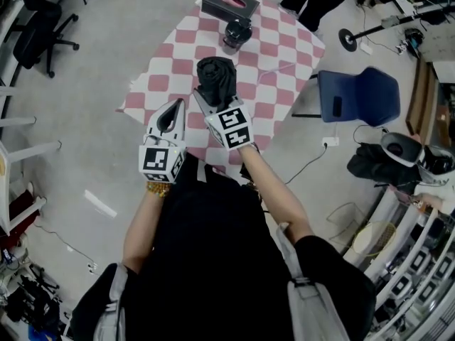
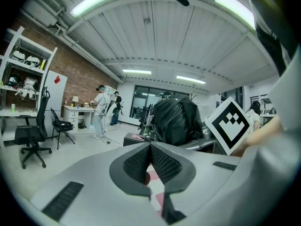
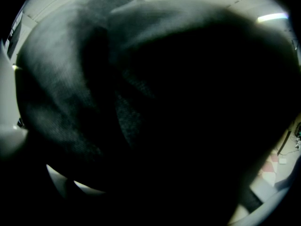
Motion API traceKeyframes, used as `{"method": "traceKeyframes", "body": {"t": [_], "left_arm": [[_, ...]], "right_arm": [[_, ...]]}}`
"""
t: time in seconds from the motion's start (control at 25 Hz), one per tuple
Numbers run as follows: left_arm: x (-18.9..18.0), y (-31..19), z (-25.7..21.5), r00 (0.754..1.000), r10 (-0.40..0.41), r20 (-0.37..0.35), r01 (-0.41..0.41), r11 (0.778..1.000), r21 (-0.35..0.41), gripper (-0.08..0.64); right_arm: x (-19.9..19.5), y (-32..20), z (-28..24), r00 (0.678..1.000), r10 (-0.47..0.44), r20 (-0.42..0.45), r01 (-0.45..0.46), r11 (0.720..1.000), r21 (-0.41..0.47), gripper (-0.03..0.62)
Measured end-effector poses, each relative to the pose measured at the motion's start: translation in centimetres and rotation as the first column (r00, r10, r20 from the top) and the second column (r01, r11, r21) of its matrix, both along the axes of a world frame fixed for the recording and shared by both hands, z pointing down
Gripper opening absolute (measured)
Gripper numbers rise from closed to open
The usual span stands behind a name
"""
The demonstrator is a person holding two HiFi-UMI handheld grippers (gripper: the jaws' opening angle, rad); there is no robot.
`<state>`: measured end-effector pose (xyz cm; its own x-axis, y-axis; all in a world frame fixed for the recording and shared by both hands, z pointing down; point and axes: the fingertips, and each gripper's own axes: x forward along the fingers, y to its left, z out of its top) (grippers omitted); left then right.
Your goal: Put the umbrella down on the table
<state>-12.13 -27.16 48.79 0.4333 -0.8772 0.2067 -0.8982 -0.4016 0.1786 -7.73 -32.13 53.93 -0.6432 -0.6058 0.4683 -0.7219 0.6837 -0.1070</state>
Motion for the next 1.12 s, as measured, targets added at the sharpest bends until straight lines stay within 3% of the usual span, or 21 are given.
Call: {"method": "traceKeyframes", "body": {"t": [0.4, 1.12], "left_arm": [[-3.6, -1.8, 1.4, 1.000, -0.020, -0.022, 0.019, 0.999, -0.029, 0.014], [-6.5, -4.7, 4.4, 0.999, -0.021, -0.039, 0.017, 0.995, -0.094, 0.014]], "right_arm": [[-1.9, -2.9, 5.0, 0.996, 0.024, -0.089, -0.034, 0.992, -0.120, 0.167], [-3.3, -7.7, 12.1, 0.984, 0.078, -0.160, -0.115, 0.964, -0.238, 0.173]]}}
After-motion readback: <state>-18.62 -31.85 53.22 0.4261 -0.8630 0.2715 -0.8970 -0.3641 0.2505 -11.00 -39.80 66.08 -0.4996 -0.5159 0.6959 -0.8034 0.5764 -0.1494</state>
